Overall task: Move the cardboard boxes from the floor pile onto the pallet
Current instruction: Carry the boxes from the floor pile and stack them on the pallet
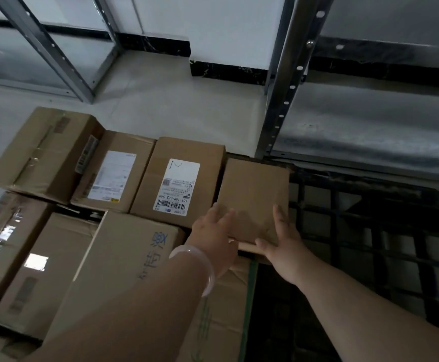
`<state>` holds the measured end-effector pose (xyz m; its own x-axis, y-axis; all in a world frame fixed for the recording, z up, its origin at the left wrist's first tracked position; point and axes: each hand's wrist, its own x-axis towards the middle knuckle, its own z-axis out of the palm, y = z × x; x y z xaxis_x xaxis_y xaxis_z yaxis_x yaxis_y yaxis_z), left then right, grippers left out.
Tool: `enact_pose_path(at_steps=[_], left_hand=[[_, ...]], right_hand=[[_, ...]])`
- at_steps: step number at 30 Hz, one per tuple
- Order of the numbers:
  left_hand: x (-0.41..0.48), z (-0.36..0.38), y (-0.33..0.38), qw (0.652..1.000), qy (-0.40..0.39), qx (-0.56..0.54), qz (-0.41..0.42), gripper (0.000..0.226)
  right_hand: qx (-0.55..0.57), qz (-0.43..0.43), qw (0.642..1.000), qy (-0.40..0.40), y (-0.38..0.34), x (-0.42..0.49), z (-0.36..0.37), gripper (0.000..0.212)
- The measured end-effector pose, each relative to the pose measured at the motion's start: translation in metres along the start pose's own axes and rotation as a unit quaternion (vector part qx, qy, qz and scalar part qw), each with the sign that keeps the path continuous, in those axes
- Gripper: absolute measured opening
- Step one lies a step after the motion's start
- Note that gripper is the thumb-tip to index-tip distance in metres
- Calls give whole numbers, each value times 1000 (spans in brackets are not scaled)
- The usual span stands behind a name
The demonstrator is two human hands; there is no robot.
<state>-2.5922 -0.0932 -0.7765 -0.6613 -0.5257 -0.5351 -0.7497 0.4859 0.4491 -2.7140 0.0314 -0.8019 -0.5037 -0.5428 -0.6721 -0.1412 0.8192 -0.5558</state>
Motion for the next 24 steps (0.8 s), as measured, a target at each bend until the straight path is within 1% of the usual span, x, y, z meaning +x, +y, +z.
enact_pose_path(at_steps=[3,6,8,11,13,15,18,21,24], left_hand=[[-6,-4,-5,998,-29,51,22,71],[-20,-15,-13,994,-17,100,37,76],[-33,-26,-18,993,4,114,41,79],[-60,-51,-25,988,62,136,42,83],[-82,-75,-29,981,101,160,48,85],[-107,-105,-34,975,124,176,49,86],[-154,-160,-36,972,150,174,50,88],[-209,-221,-34,965,180,184,51,91],[-276,-282,-25,960,196,190,58,91]], right_hand=[[-69,2,998,-10,0,0,-7,86],[-113,-20,993,6,-8,-13,-22,85],[-179,-45,983,17,-19,-31,-30,92],[-288,-101,952,23,-49,-65,-32,104],[-337,-130,932,30,-77,-90,-33,110],[-359,-158,919,47,-113,-117,-36,114],[-359,-198,909,73,-174,-168,-39,118],[-370,-239,893,93,-233,-232,-45,117],[-382,-256,882,103,-284,-308,-55,116]])
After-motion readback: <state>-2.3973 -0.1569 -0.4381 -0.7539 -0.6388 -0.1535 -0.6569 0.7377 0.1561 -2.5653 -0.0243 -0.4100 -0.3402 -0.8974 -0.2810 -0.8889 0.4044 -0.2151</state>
